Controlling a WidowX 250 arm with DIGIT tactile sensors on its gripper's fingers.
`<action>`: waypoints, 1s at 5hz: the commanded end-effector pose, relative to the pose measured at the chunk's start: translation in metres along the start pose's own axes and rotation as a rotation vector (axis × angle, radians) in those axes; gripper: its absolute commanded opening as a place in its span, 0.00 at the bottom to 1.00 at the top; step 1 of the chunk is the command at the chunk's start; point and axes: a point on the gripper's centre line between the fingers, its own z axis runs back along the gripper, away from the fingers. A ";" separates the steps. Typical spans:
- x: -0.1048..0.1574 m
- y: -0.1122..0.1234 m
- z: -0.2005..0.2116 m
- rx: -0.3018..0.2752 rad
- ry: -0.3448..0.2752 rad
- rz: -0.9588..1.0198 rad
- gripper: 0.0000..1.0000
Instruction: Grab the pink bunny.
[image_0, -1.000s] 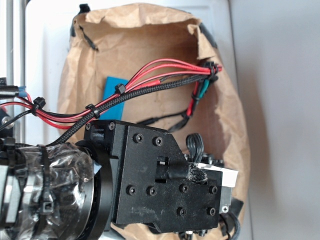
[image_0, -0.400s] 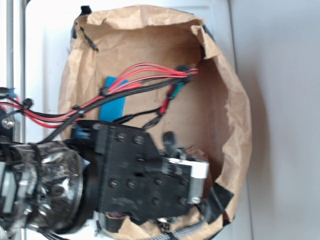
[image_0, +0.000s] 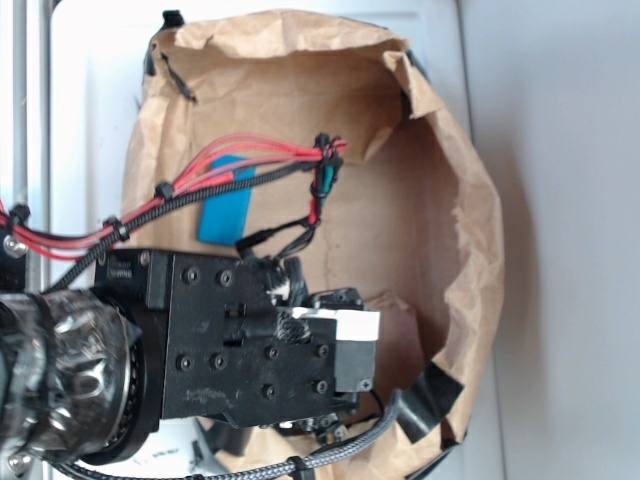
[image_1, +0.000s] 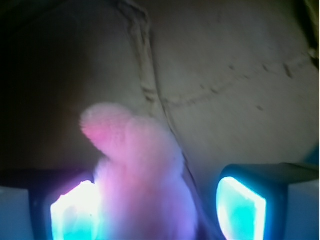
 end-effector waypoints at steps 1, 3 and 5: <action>0.001 -0.002 0.006 -0.045 -0.036 -0.044 1.00; 0.005 -0.004 0.005 -0.066 -0.013 0.002 0.00; 0.007 0.013 0.026 -0.049 -0.059 0.091 0.00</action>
